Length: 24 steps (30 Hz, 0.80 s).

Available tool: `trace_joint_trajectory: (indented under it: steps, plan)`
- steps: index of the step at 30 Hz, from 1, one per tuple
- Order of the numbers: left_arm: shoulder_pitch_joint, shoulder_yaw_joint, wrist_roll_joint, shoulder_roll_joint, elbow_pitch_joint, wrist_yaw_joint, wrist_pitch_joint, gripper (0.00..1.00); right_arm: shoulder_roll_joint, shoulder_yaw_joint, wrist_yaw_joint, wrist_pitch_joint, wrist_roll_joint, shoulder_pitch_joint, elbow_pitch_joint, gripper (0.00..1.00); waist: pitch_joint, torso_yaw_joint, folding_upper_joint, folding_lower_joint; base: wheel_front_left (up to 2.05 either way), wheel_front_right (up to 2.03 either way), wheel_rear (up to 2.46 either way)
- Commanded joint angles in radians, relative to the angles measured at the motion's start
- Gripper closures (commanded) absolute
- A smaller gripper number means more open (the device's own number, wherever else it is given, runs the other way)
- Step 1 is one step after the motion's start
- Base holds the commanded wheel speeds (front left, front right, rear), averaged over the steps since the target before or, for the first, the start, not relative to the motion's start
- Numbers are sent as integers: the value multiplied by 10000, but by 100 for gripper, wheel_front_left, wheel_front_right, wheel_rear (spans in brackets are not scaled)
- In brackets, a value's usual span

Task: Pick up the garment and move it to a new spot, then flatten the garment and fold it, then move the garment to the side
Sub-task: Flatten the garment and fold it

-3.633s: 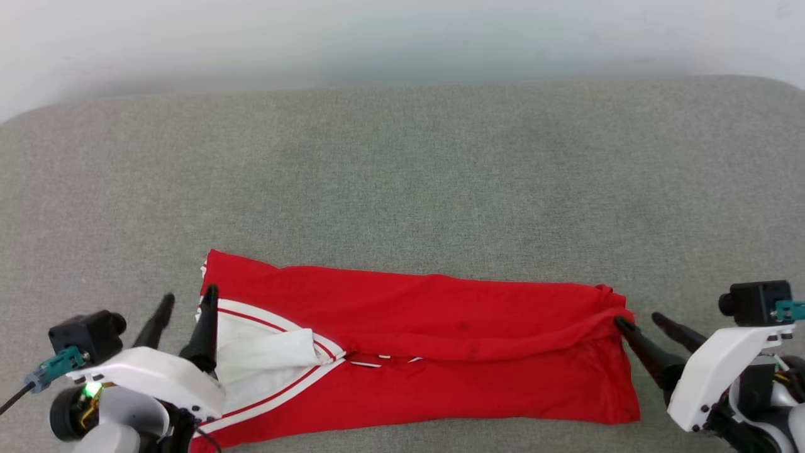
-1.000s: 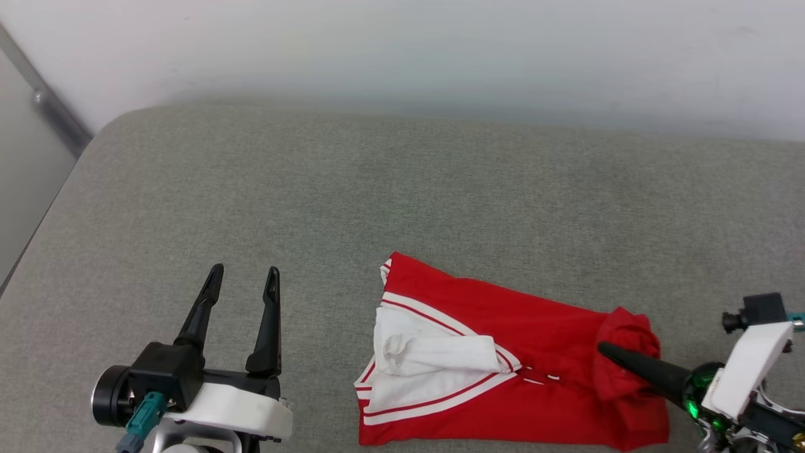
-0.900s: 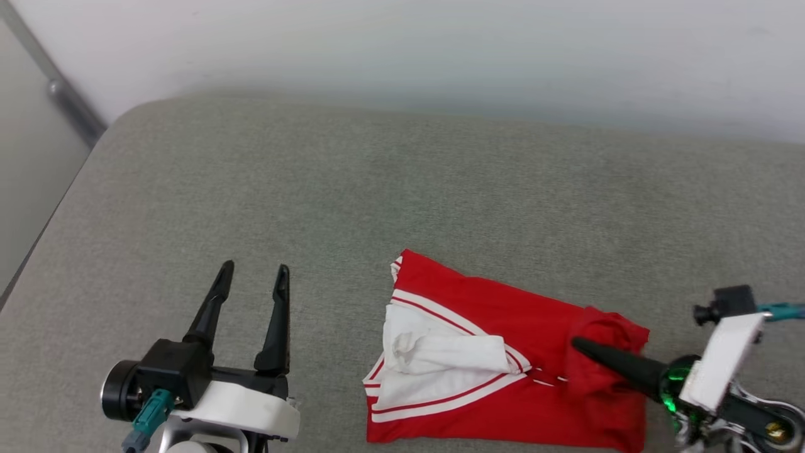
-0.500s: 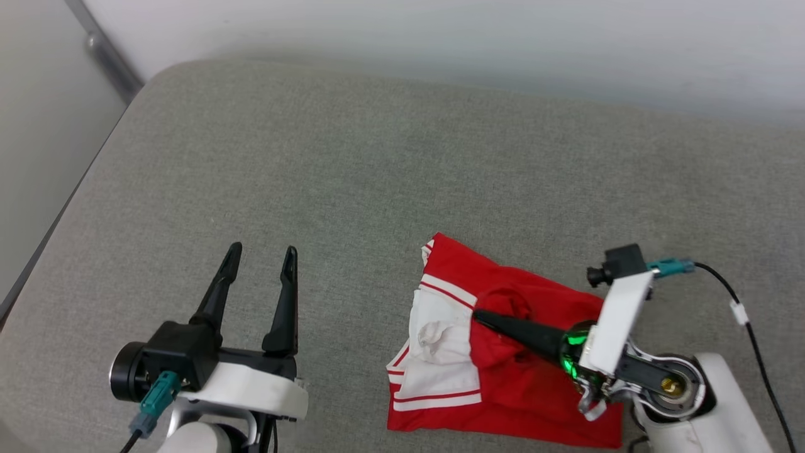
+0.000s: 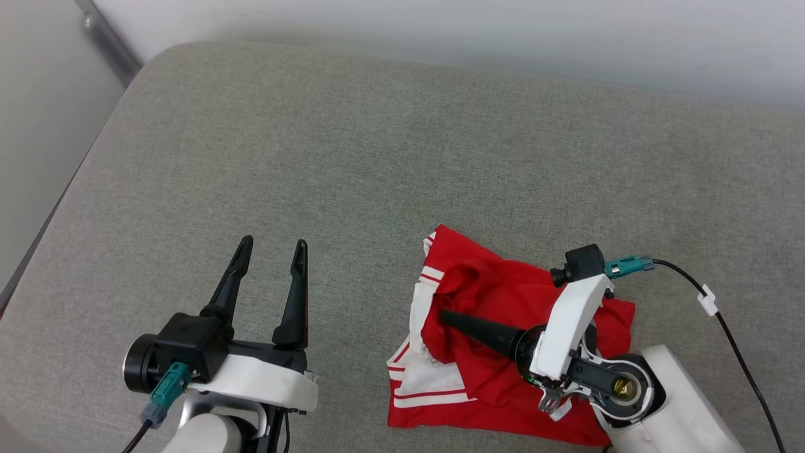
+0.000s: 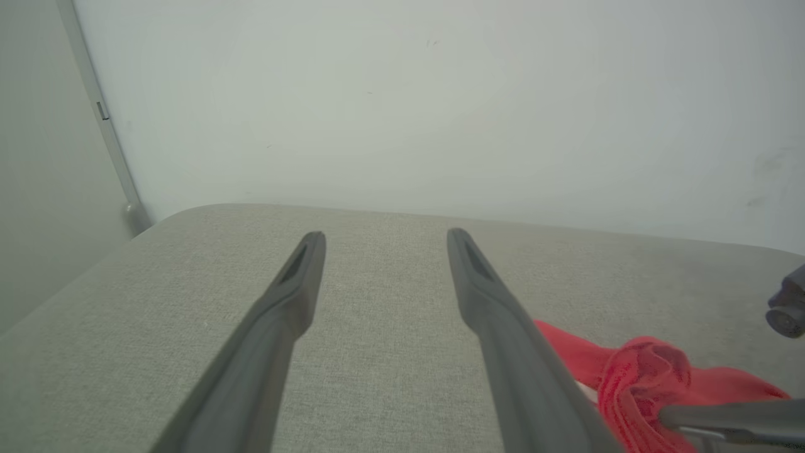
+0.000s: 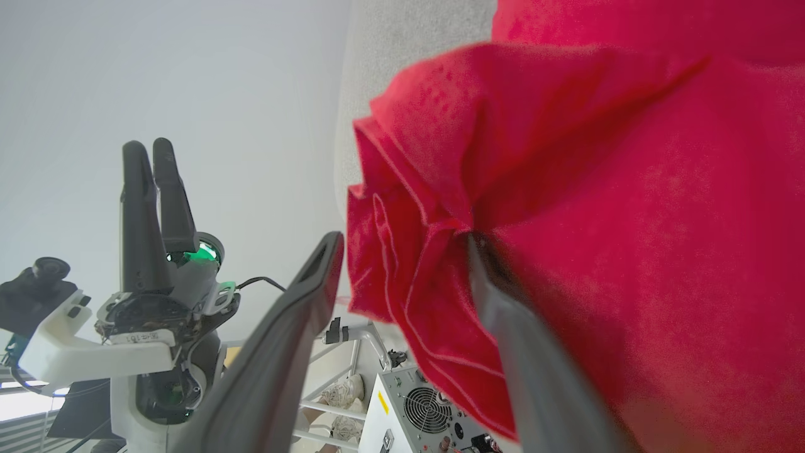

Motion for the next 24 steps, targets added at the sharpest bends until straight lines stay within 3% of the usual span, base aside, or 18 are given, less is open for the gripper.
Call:
trace_joint_trajectory:
  steps: [1, 9, 14, 19, 24]
  plan:
    - [-59, 34, 58, -28, 33, -63, -65, 0, -76, 162, -1, -75, 62, -197, -55, 0, -67, -66, 0, 0, 0, 0, 0]
    - [167, 196, 182, 6, 99, -115, -58, 0, -1166, 1426, -1, -1109, -809, -372, -1150, 0, -437, -414, 0, 0, 0, 0, 0]
    - [363, 350, 270, 63, 95, 26, -58, 0, -2382, 1790, -1, -2923, -3434, -381, -1206, 0, -612, -811, 0, 0, 0, 0, 0]
    - [604, 546, 275, 126, 78, 186, -59, 0, -2653, 723, -2, -4318, -5683, 48, -617, 0, -802, -1368, 0, 0, 0, 0, 0]
    - [807, 745, 203, 238, 140, 256, -58, 0, -2382, -966, -2, -5346, -7456, 691, -788, 0, -989, -1816, 0, 0, 0, 0, 0]
